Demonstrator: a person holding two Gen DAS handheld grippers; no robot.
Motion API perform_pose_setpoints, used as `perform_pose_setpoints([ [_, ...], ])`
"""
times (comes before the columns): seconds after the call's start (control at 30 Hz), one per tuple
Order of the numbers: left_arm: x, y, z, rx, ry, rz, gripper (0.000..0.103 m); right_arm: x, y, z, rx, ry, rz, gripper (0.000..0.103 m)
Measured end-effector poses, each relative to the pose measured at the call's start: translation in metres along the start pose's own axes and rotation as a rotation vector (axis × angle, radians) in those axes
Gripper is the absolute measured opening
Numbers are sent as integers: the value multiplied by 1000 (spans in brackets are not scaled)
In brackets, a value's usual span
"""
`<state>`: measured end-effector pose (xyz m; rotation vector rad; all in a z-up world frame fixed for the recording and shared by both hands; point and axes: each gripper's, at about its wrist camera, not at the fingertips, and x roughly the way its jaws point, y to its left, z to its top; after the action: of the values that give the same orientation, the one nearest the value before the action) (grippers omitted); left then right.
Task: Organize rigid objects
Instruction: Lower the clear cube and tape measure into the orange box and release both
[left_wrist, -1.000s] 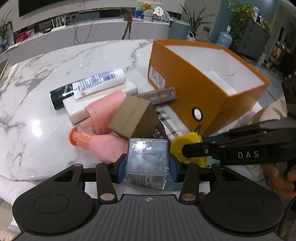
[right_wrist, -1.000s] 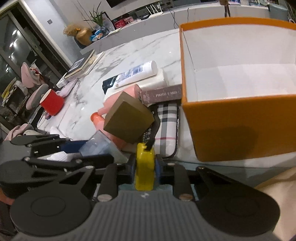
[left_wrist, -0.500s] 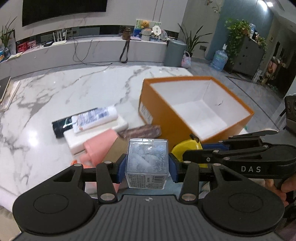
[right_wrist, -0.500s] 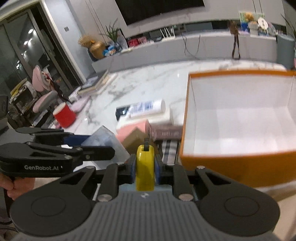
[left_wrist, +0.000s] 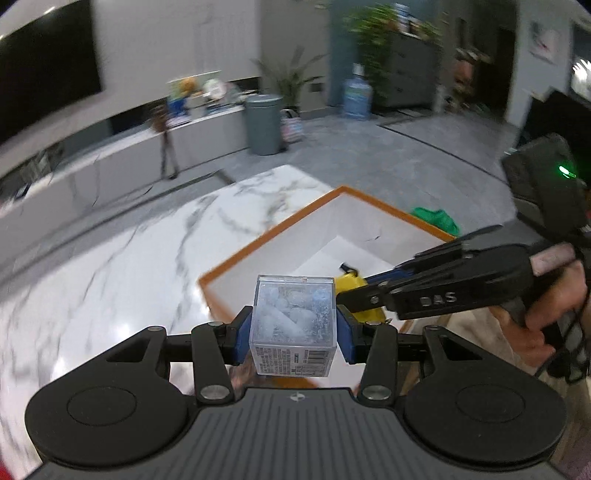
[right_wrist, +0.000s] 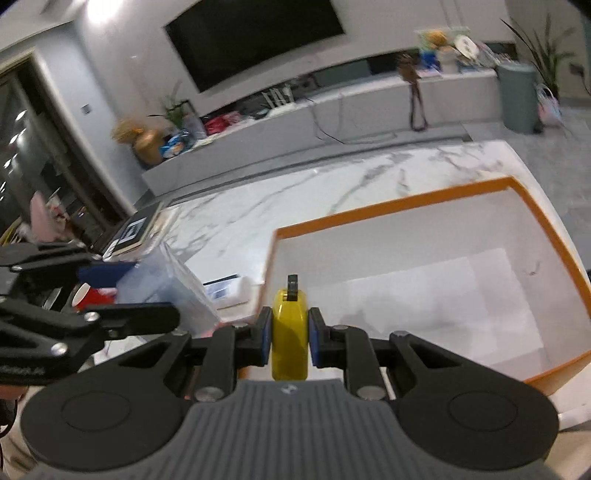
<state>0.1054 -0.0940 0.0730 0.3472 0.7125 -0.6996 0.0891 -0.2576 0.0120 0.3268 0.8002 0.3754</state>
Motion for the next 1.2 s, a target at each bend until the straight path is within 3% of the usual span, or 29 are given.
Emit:
perform_pose_setpoints([
  [0.2, 58, -11, 24, 161, 58, -20, 52, 20, -34, 19, 104, 54, -30, 19],
  [0.37, 104, 1, 17, 243, 107, -68, 52, 46, -54, 26, 153, 111, -46, 19],
  [0.6, 152, 12, 2, 356, 213, -58, 52, 82, -73, 31, 204, 181, -48, 19],
  [0.87, 176, 4, -23, 568, 283, 6, 52, 116, -79, 31, 235, 248, -29, 19],
  [1.1, 186, 2, -34, 604, 332, 32, 53, 128, -72, 36, 245, 261, -26, 19],
  [1.2, 186, -2, -40, 646, 321, 58, 59, 130, -69, 35, 248, 267, -19, 19],
])
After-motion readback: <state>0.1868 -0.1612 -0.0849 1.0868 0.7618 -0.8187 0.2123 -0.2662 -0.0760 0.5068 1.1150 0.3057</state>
